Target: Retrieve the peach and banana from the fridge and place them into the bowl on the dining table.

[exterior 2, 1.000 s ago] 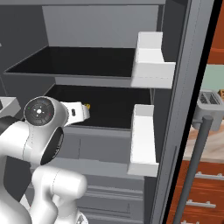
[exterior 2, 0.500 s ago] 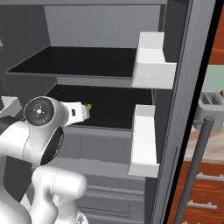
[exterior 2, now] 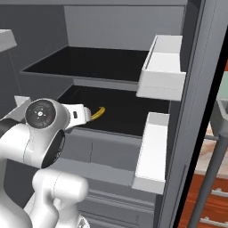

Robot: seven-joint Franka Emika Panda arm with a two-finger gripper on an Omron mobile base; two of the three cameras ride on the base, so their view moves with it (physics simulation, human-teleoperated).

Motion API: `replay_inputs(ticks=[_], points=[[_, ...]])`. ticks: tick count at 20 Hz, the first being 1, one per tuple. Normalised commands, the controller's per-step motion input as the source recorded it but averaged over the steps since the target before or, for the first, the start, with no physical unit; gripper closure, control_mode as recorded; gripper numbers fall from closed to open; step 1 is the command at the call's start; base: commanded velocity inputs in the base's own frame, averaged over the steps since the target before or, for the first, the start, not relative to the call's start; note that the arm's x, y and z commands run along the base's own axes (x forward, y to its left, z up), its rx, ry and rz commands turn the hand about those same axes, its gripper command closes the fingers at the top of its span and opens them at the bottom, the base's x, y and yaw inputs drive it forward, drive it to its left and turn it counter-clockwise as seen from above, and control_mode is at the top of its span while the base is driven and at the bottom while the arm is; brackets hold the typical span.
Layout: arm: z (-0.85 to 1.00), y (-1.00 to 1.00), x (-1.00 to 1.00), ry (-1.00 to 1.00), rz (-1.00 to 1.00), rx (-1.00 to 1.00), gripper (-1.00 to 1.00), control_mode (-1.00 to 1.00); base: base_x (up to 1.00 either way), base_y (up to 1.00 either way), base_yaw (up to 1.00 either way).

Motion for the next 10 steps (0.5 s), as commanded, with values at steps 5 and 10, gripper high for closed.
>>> replay_inputs(ticks=[5,10], points=[[0.0,0.0,0.0,0.0,0.0,0.0,-1.0,1.0,-0.14,0.0,0.11],[-0.42,0.0,0.0,0.01,-0.19,0.0,-1.0,-1.0,0.0,0.0,0.0]])
